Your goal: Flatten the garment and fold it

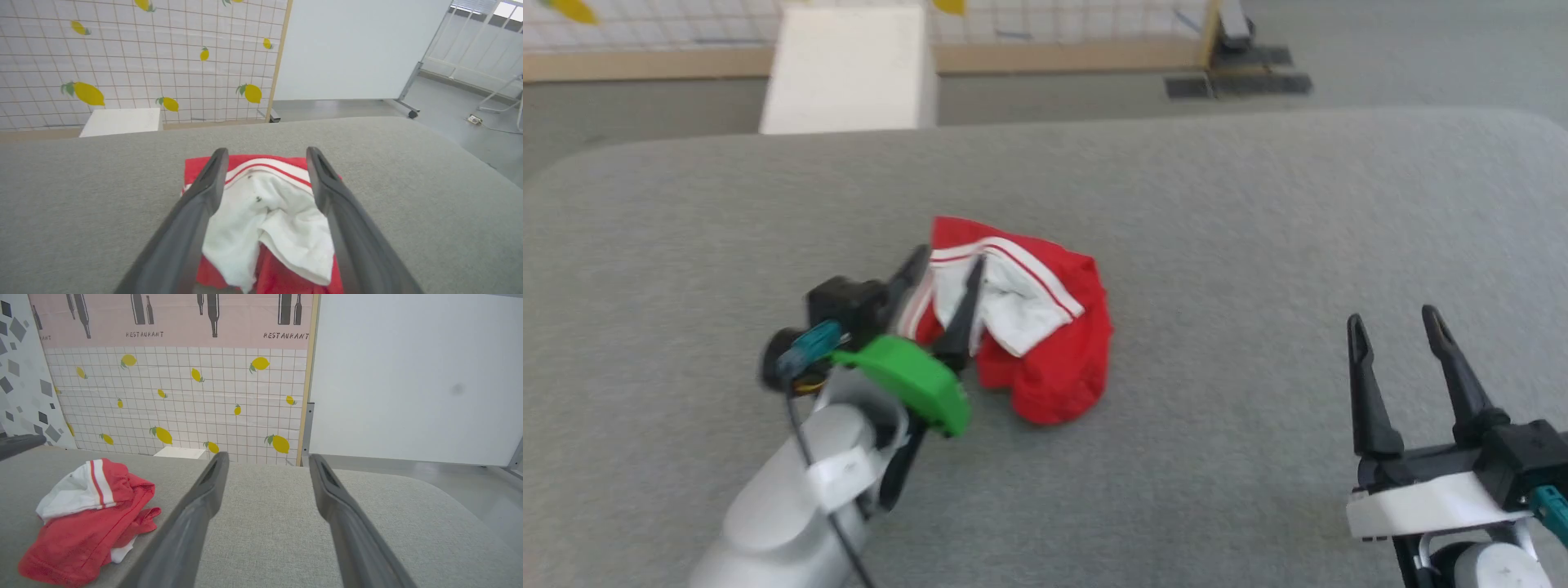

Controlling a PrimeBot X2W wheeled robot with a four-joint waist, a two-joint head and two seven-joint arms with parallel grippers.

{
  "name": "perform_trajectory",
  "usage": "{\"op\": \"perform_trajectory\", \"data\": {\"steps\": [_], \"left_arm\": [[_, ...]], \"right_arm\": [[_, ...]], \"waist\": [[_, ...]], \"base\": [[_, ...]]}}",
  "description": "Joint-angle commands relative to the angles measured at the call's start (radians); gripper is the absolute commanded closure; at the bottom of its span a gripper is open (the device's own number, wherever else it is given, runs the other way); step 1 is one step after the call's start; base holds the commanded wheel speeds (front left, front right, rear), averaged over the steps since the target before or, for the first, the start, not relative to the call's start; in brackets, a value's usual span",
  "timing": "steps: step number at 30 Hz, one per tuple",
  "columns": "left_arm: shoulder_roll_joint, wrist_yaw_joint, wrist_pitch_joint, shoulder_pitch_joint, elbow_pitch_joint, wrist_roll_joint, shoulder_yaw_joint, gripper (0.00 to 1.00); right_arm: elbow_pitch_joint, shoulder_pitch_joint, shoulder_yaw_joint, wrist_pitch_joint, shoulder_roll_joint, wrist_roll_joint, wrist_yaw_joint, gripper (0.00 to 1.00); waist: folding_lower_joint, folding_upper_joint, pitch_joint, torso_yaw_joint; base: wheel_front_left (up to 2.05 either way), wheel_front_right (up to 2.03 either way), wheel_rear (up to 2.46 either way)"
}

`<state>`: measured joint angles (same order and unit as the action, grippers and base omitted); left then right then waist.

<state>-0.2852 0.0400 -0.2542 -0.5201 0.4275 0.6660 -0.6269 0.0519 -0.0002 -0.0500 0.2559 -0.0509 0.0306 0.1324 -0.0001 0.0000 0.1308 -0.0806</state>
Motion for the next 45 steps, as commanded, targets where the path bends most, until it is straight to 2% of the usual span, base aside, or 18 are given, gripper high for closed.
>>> {"op": "perform_trajectory", "data": {"steps": [1, 5, 7, 8, 12, 18, 21, 26, 30, 34, 36, 40, 45], "left_arm": [[-0.032, 0.025, -0.007, 0.057, -0.04, -0.024, 0.02, 0.0], [-0.087, 0.097, -0.007, 0.197, -0.173, -0.05, 0.086, 0.0], [-0.102, 0.143, -0.007, 0.305, -0.262, -0.052, 0.135, 0.0], [-0.102, 0.15, -0.007, 0.345, -0.292, -0.049, 0.144, 0.0], [-0.126, 0.144, -0.007, 0.455, -0.313, -0.052, 0.121, 0.0], [-0.09, 0.148, -0.007, 0.528, -0.349, -0.028, 0.136, 0.0], [-0.089, 0.15, -0.007, 0.535, -0.359, -0.035, 0.137, 0.0], [-0.095, 0.152, 0.051, 0.493, -0.395, -0.041, 0.118, 0.0], [-0.092, 0.152, 0.191, 0.4, -0.428, -0.035, 0.084, 0.0], [-0.089, 0.135, 0.372, 0.261, -0.399, -0.05, 0.022, 0.0], [-0.064, 0.12, 0.453, 0.193, -0.373, -0.046, -0.01, 0.0], [-0.014, 0.122, 0.562, 0.039, -0.273, -0.044, -0.024, 0.0], [0.027, 0.096, 0.64, -0.064, -0.185, -0.016, -0.032, 0.0]], "right_arm": [[-0.004, 0.015, 0.0, 0.006, 0.001, -0.003, -0.002, 0.0], [-0.013, 0.036, 0.004, 0.006, 0.001, 0.012, -0.002, 0.0], [-0.023, 0.05, 0.016, 0.006, 0.001, 0.013, -0.002, 0.0], [-0.029, 0.055, 0.019, 0.006, 0.001, 0.013, -0.002, 0.0], [-0.05, 0.072, 0.033, 0.006, 0.001, 0.01, -0.002, 0.0], [-0.062, 0.087, 0.042, 0.006, 0.001, 0.015, -0.002, 0.0], [-0.06, 0.087, 0.047, 0.006, 0.001, 0.016, -0.002, 0.0], [-0.052, 0.077, 0.048, 0.006, 0.001, 0.009, -0.002, 0.0], [-0.042, 0.062, 0.047, 0.006, 0.001, -0.002, -0.002, 0.0], [-0.034, 0.04, 0.05, 0.006, 0.001, -0.011, -0.002, 0.0], [-0.031, 0.028, 0.05, 0.006, 0.001, -0.013, -0.002, 0.0], [-0.026, -0.003, 0.051, 0.006, 0.001, -0.01, -0.002, 0.0], [-0.024, -0.018, 0.046, 0.006, 0.001, -0.004, -0.002, 0.0]], "waist": [[0.0001, 0.0, -0.12, 0.124], [0.0001, 0.0, -0.145, 0.159], [0.0001, 0.0, -0.153, 0.177], [0.0001, 0.0, -0.155, 0.183], [0.0001, 0.0, -0.161, 0.197], [0.0001, 0.0, -0.16, 0.206], [0.0001, 0.0, -0.154, 0.203], [0.0001, 0.0, -0.125, 0.185], [0.0001, 0.0, -0.076, 0.158], [0.0001, 0.0, -0.014, 0.119], [0.0001, 0.0, 0.015, 0.101], [0.0001, 0.0, 0.083, 0.047], [0.0001, 0.0, 0.124, 0.02]], "base": [[0.0, 0.0, 0.0], [0.0, 0.0, 0.0], [0.0, 0.0, 0.0], [0.0, 0.0, 0.0], [0.0, 0.0, 0.0], [0.0, 0.0, 0.0], [0.0, 0.0, 0.0], [0.0, 0.0, 0.0], [0.0, 0.0, 0.0], [0.0, 0.0, 0.0], [0.0, 0.0, 0.0], [0.0, 0.0, 0.0], [0.0, 0.0, 0.0]]}}
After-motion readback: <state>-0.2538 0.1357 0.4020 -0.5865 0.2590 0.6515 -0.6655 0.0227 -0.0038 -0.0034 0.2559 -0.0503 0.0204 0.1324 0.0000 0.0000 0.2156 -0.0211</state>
